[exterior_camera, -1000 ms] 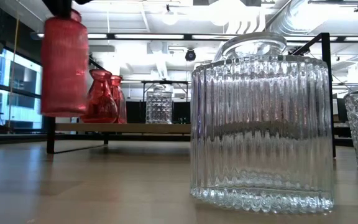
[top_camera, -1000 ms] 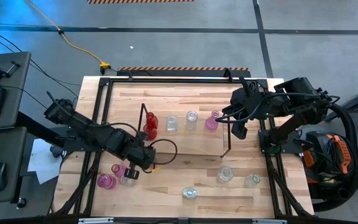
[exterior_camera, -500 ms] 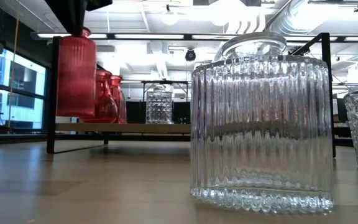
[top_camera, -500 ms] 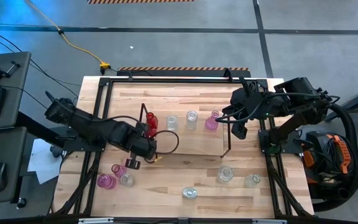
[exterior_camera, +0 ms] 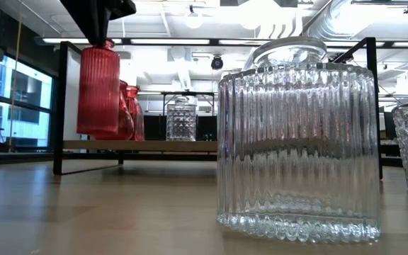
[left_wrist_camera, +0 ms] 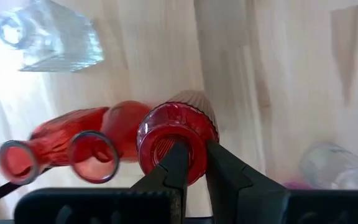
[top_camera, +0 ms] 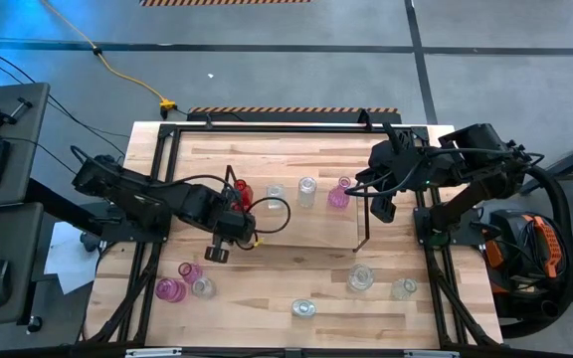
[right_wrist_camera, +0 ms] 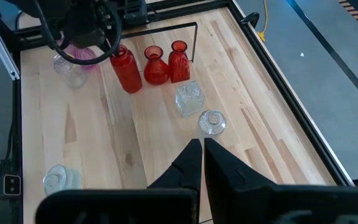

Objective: Sort vases onto shelf
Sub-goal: Put the red vase aligned with the other red vase on the shelf

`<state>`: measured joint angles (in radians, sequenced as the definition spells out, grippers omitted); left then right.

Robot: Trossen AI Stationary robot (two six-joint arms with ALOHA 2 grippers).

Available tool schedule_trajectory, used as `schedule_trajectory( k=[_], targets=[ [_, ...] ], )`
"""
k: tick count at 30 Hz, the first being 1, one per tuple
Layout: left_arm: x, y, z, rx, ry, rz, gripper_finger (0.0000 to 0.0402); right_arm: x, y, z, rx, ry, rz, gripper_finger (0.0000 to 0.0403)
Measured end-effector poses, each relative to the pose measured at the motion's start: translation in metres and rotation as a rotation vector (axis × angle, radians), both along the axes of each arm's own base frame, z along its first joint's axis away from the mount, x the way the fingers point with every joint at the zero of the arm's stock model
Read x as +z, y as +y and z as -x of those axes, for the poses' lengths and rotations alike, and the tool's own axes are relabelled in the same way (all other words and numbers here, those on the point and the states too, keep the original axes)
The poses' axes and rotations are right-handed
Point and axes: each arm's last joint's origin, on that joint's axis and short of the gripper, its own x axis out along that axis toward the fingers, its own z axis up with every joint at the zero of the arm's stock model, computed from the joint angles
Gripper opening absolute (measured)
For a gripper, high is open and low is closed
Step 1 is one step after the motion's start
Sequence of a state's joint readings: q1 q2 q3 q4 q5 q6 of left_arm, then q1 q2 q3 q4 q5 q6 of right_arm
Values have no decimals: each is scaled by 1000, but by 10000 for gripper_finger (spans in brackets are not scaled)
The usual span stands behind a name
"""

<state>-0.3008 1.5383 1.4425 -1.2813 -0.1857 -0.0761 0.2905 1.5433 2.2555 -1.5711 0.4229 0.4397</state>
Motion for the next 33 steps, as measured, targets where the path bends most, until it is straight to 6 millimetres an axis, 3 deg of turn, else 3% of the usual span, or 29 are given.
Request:
schedule_trajectory(
  k=[15,33],
  targets=[
    [0,12,-3,58,4,23,30,0,0,0,18,5,9,0],
    [0,12,-3,85,4,36,33,0,0,0,26,8,15,0]
  ],
)
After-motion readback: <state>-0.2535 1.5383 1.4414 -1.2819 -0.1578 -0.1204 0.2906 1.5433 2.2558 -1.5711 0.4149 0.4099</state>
